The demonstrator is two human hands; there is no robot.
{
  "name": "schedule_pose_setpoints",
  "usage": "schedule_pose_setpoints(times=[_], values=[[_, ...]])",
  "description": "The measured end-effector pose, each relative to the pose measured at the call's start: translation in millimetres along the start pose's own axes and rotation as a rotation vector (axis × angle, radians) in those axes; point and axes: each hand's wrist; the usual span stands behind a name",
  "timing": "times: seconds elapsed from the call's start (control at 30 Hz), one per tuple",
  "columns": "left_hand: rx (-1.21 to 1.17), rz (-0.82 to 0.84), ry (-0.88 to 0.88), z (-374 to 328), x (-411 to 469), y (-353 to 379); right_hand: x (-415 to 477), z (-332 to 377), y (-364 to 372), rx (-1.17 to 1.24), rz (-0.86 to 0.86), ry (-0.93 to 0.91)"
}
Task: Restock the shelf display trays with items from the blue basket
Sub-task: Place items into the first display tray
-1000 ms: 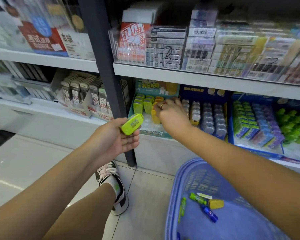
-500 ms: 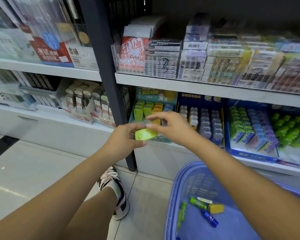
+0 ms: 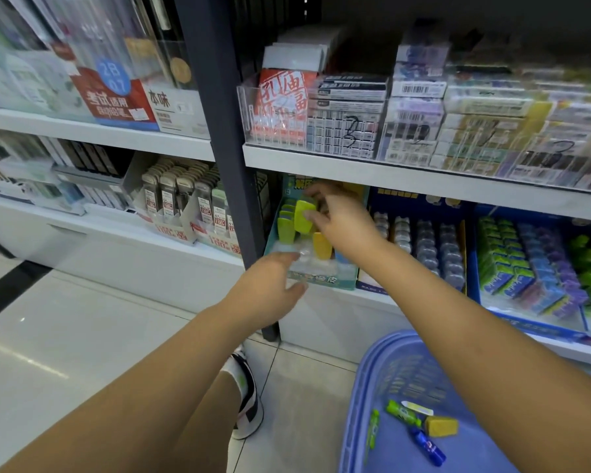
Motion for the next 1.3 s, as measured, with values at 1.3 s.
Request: schedule_pose_setpoints(times=[1.3], values=[[0.131,0.177,0.026,3,7,9,16,-4,17,-0.191,0.068,0.150]])
Point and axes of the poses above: each hand's wrist, its own x-axis towards the middle knuckle, its own y-axis out of the palm, z = x × y, and after that the axes turned 3 degrees about -z, right-handed
